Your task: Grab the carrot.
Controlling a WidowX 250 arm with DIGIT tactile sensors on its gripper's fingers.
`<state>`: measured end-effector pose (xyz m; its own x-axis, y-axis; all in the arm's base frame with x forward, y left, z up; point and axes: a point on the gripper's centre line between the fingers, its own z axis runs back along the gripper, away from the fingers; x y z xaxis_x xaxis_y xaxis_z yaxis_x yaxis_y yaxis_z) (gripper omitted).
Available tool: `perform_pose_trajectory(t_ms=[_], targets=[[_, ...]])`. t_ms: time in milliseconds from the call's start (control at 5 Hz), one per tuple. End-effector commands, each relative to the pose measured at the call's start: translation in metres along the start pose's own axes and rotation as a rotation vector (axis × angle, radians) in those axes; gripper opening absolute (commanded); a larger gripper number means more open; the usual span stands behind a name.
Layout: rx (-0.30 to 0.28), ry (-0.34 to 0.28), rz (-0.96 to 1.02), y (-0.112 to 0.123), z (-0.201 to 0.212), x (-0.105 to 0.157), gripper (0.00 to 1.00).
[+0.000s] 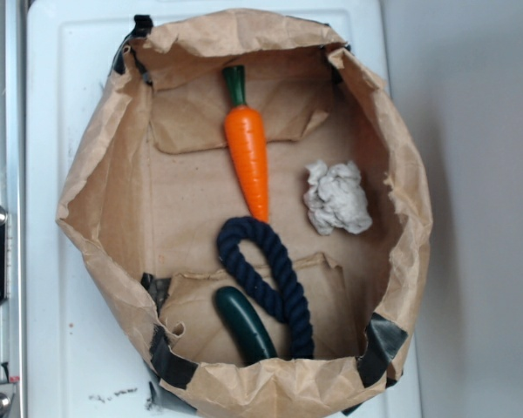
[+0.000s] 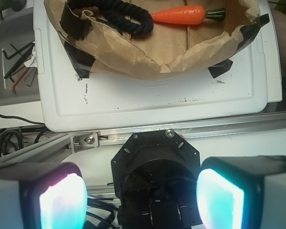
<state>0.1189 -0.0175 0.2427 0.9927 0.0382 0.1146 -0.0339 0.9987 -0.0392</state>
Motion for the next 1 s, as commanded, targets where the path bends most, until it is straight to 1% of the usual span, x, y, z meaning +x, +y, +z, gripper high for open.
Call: perform_pose_trajectory(t_ms=[0, 200, 400, 600, 800], targets=[[0.000, 0.000, 0.000, 0.000, 0.000, 0.000, 1.00], [0.040, -0.001, 0.183, 0.013, -0.024, 0.048, 1.00], [0.054, -0.016, 0.362, 0.023, -0.044, 0.093, 1.00], [0.021, -0.119, 0.611, 0.039, -0.073, 0.135, 1.00], [0.037, -0.141, 0.861, 0.061, -0.099, 0.159, 1.00]])
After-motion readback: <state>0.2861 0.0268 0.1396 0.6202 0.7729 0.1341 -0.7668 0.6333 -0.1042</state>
